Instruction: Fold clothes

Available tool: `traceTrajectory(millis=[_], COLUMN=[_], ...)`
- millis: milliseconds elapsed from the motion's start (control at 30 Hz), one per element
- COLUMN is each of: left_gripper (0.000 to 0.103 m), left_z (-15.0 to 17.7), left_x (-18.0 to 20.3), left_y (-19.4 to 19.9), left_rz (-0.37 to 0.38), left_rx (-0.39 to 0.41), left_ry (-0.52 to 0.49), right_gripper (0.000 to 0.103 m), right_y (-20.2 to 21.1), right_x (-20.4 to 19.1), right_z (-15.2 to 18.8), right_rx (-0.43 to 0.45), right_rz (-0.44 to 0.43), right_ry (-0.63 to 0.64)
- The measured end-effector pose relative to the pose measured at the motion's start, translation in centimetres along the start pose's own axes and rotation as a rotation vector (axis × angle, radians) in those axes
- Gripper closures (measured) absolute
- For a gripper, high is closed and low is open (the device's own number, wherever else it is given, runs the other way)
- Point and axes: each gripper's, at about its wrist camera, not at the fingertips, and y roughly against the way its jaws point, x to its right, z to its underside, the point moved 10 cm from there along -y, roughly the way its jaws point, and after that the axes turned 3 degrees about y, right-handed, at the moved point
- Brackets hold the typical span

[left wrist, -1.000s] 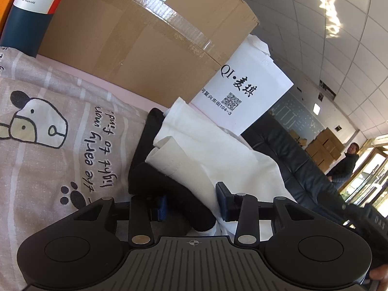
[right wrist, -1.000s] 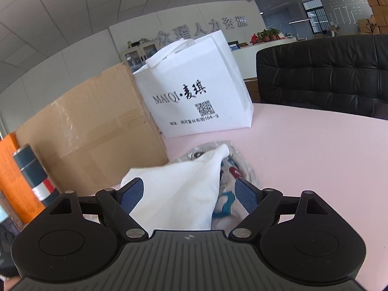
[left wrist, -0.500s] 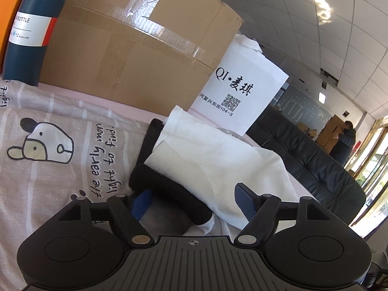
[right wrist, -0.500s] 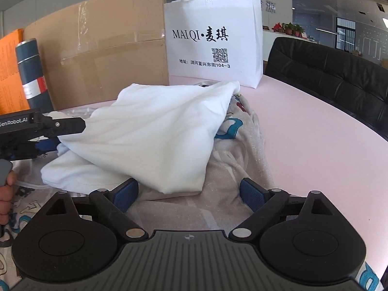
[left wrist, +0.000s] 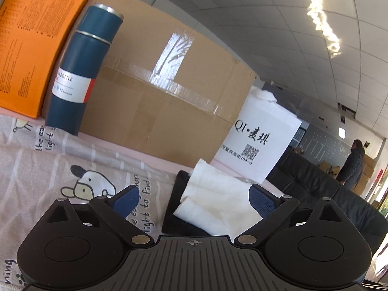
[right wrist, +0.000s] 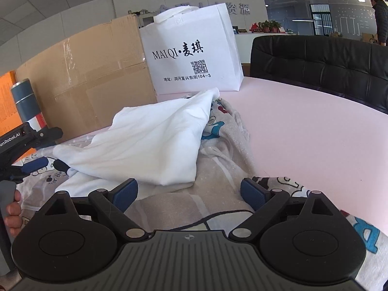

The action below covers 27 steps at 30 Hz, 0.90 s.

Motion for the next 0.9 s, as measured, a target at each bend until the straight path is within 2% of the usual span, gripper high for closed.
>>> traceTrajectory(millis=[33,167,333,467,500,600,667,800,900], left_gripper=[0.002,0.000,0.000,0.000,0.000,0.000,0.000,0.000,0.000], left_z=[-0.6,-2.8,-5.7,-8.2,-8.2,-8.2,-8.3,-8.4,-8.3], left_x=[0.3,1.3,1.9,1.3,0.5,-1.7,-3.2,-6.1,-7.7], left_y=[0.8,4.1,8.4,10.9,10.7,10.2,9.9,9.2,9.1], left_rz=[0.014,0.068,0.105,0.122,0.105,0.054,0.021,-0.047,-0.111], left_rx=[0.033,0.134,0.188,0.237,0.231,0.212,0.200,0.175,0.180], left_ry=[-0.006,-0.069,-0.173,-0.277,-0.283,-0.303,-0.316,-0.341,-0.361], right_gripper=[0.000,0.000,0.000,0.000,0.000,0.000,0.000,0.000,0.000], right_y=[0.7,3.4,6.3,7.6,7.6,6.5,5.1,1.9,-0.4], right_x=[-0.4,-2.4,-6.4,-9.9,-10.8,-13.2,-14.9,-17.7,-18.7], right_z=[-0.1,-0.9,-2.6,-4.3,-4.6,-4.9,-4.6,-2.8,-1.1], right_rx=[0.021,0.085,0.137,0.164,0.160,0.119,0.078,0.014,0.008], right_rz=[-0.007,-0.056,-0.119,-0.151,-0.149,-0.098,-0.014,0.191,0.285], right_ry=[-0.006,-0.045,-0.086,-0.202,-0.238,-0.340,-0.345,-0.251,-0.188])
